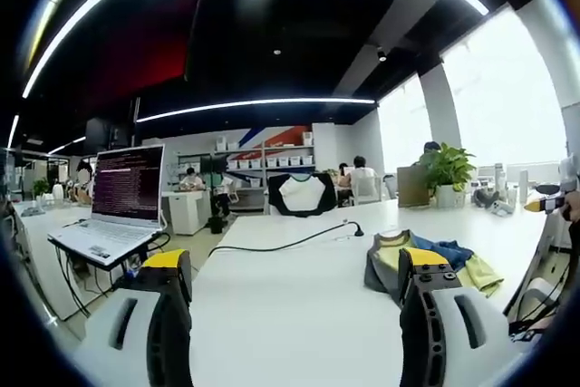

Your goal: Fold the garment on the visible template until the final outline fits inside the template.

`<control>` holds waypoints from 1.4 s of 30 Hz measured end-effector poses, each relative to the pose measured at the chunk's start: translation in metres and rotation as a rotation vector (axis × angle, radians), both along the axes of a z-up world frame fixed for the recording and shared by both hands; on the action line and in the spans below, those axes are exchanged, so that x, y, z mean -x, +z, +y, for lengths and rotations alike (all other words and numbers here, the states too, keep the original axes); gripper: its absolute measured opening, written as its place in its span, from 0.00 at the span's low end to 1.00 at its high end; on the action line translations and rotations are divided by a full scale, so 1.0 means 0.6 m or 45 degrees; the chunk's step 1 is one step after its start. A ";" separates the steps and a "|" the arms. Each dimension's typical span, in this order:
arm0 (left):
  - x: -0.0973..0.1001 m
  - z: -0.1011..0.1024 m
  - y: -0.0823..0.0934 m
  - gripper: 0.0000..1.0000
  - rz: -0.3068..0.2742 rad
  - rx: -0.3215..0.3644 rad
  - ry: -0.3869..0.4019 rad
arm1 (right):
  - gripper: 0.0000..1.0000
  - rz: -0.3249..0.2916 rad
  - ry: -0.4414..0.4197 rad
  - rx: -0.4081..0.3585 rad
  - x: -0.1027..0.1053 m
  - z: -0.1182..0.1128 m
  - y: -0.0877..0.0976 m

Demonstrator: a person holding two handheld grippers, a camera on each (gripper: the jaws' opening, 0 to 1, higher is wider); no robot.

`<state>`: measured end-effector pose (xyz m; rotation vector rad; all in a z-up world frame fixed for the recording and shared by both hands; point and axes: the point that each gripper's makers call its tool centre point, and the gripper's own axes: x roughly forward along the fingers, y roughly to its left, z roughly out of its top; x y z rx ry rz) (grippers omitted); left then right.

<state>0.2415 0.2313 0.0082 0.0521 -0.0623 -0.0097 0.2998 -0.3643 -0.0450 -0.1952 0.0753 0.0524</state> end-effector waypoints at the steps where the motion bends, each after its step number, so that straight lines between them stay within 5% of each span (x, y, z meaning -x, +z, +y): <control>1: 0.000 0.001 0.000 1.00 -0.001 -0.002 0.002 | 0.99 0.000 0.005 -0.003 0.000 0.001 0.003; 7: -0.004 -0.002 -0.005 1.00 0.000 0.015 -0.016 | 0.99 -0.004 0.075 0.033 -0.006 0.030 0.029; 17: -0.006 0.002 -0.003 1.00 -0.005 0.000 0.000 | 0.99 -0.049 0.365 0.041 -0.035 0.156 0.054; 25: -0.003 -0.004 0.001 1.00 -0.023 -0.005 -0.031 | 0.96 -0.018 0.530 0.053 -0.053 0.243 0.037; 32: -0.001 0.000 0.006 1.00 -0.036 0.002 -0.025 | 0.94 0.012 0.597 0.061 -0.063 0.280 0.024; 42: -0.003 0.003 0.006 1.00 -0.039 0.013 -0.022 | 0.82 0.144 0.712 0.097 -0.076 0.356 -0.042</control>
